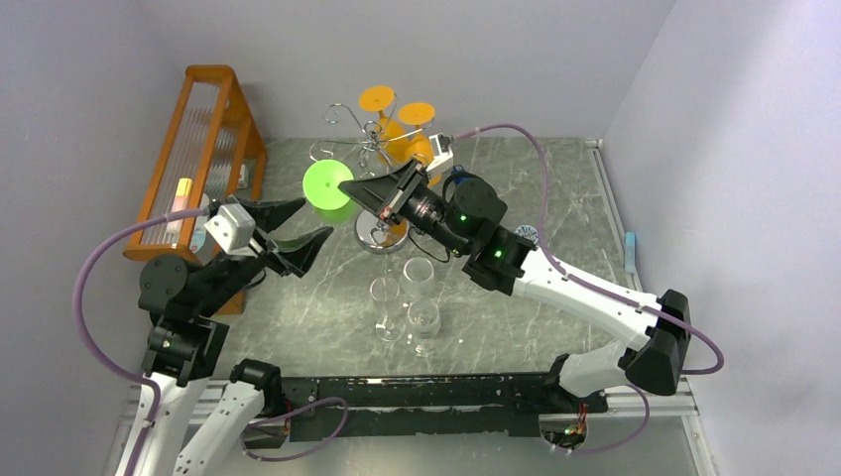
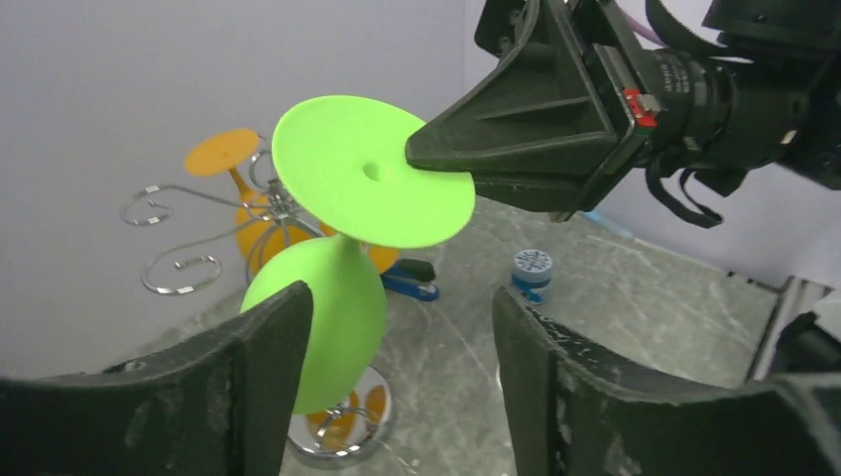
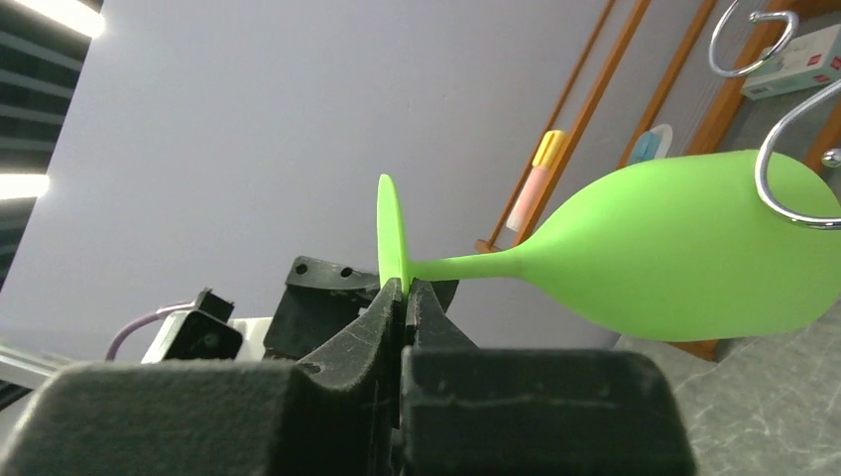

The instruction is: Place the wine glass upside down on the wine glass rack

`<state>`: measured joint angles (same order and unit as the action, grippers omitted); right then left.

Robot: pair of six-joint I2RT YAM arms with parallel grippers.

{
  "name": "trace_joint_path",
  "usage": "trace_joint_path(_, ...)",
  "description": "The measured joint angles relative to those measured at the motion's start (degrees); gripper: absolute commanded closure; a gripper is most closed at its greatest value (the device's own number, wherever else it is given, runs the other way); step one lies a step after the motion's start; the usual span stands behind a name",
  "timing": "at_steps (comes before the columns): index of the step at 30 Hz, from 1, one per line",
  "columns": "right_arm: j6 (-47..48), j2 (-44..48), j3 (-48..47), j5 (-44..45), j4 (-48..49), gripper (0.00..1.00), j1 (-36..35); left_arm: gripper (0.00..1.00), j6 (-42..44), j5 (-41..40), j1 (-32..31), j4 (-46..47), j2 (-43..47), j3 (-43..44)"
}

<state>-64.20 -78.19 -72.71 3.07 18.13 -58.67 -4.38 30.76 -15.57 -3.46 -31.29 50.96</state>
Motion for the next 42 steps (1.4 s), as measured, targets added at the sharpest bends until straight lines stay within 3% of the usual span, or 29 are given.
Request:
trace_joint_path(6, -2.3, -0.5, 0.5, -2.0, 0.9, 1.00, 0.5, 0.15, -11.3, -2.2, 0.0, -4.2, 3.0, 0.0)
trace_joint_path(7, -2.6, -0.6, 0.6, -2.5, 1.0, 1.00, 0.5, 0.15, -14.1, -3.2, 0.0, -5.1, 3.4, 0.2)
trace_joint_path(8, -2.9, -0.8, 1.0, -3.6, 1.4, 1.00, 0.5, 0.16, -22.4, -6.6, 0.0, -7.7, 3.5, 1.6)
trace_joint_path(11, -2.9, -0.8, 1.9, -4.0, 1.9, 1.00, 0.5, 0.15, -29.2, -8.2, 0.0, -9.2, 3.2, 2.6)
trace_joint_path(19, -1.9, -0.8, 4.9, -5.4, 1.8, 1.00, 0.5, 0.24, -44.9, -11.7, 0.0, -10.8, 0.2, 4.8)
trace_joint_path(21, -1.3, -0.7, 4.9, -5.8, 2.1, 1.00, 0.6, 0.29, -46.8, -11.8, 0.0, -10.8, -1.1, 4.8)
trace_joint_path(32, 2.2, 0.1, 5.9, -8.0, 3.8, 1.00, 0.6, 0.90, -51.5, -12.2, 0.0, -10.6, -4.1, 4.8)
trace_joint_path(34, 2.6, 0.1, 6.5, -8.3, 4.5, 1.00, 0.6, 0.95, -51.8, -12.4, 0.0, -10.5, -3.8, 4.8)
trace_joint_path(35, 2.7, 0.1, 6.7, -8.5, 4.8, 0.97, 0.6, 0.95, -51.9, -12.5, 0.0, -10.6, -3.6, 4.8)
trace_joint_path(39, 3.3, 0.1, 6.8, -9.1, 5.5, 0.58, 0.5, 0.95, -51.9, -12.6, -0.1, -10.6, -2.9, 4.9)
trace_joint_path(42, 4.4, 0.9, 7.4, -8.9, 5.6, 0.41, 0.6, 0.95, -50.8, -15.1, -0.1, -11.8, -3.1, 5.6)
